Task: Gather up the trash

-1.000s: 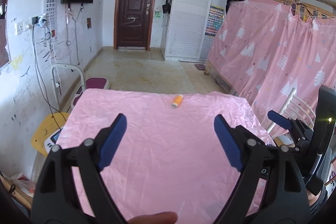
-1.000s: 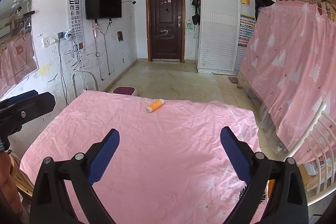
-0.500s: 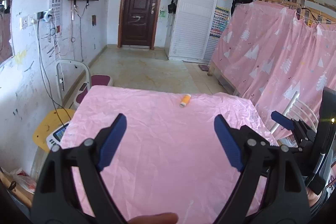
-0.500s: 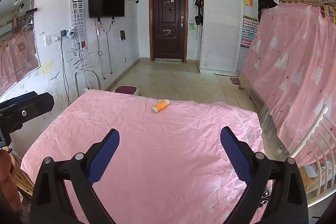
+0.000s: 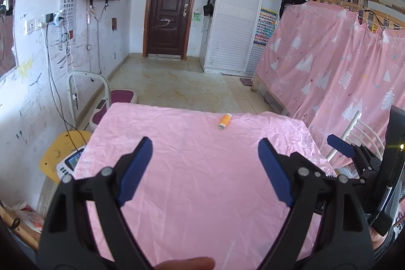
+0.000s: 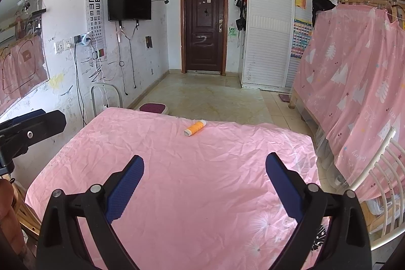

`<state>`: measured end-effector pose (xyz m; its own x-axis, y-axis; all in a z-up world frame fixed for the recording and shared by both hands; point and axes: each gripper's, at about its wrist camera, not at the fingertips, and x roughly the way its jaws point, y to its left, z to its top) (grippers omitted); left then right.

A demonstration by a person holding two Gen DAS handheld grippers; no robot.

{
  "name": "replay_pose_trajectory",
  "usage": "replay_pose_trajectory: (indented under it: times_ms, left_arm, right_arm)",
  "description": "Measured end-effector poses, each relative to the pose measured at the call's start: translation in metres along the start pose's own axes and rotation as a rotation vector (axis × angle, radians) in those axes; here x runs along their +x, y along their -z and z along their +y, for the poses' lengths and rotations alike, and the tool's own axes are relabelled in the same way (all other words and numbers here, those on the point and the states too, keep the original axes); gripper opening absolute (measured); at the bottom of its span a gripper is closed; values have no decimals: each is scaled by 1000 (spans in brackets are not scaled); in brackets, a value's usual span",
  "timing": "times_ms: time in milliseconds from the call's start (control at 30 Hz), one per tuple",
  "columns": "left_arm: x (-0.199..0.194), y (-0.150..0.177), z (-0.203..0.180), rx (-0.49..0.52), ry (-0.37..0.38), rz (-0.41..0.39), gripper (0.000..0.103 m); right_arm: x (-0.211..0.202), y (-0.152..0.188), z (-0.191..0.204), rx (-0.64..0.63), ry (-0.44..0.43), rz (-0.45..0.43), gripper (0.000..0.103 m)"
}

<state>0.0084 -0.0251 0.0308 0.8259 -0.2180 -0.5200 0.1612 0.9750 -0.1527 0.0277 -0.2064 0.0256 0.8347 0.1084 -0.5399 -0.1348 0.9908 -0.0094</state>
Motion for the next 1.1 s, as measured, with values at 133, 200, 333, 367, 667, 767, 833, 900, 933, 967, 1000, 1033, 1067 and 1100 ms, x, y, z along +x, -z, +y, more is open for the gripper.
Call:
replay_pose_trajectory:
  times_ms: [133, 200, 333, 367, 667, 767, 833, 900, 933, 967, 1000, 1033, 1067, 1100]
  left_arm:
    - [0, 0, 2, -1, -1, 1, 82]
    - [0, 0, 2, -1, -1, 1, 82]
    - [0, 0, 2, 0, -1, 2, 82]
    - [0, 0, 2, -1, -1, 1, 82]
    - [0, 0, 2, -1, -2, 1, 82]
    - [0, 0, 4, -3, -6, 2, 82]
    - [0, 0, 5, -3, -8, 2, 82]
    - [0, 0, 5, -4, -11, -1, 82]
    - [0, 0, 6, -4, -11, 0, 82]
    - [0, 0, 5, -4, -10, 1, 82]
    - [0, 0, 5, -4, -11, 1, 82]
    - [0, 0, 6, -4, -10, 3, 82]
    - [1, 0, 6, -3, -9, 3, 82]
    - [1, 0, 5, -2, -9, 5, 82]
  right_arm:
    - [1, 0, 1, 0, -2, 1, 87]
    - [1, 0, 1, -1, -1, 0, 87]
    - [2, 0, 0, -2, -2, 0, 87]
    - [2, 0, 0, -2, -2, 0, 87]
    - [2, 1, 1, -5, -3, 1, 87]
    - [3, 2, 3, -6, -5, 3, 87]
    - [3, 2, 3, -6, -5, 2, 87]
    - [3, 2, 3, -5, -5, 1, 87]
    - [3, 2, 2, -5, -4, 2, 87]
    - [3, 3, 3, -4, -4, 3, 87]
    - [4, 3, 3, -4, -4, 3, 87]
    - [5, 4, 4, -2, -4, 5, 87]
    - [5, 4, 3, -2, -5, 6, 87]
    - [5, 5, 4, -2, -5, 6, 87]
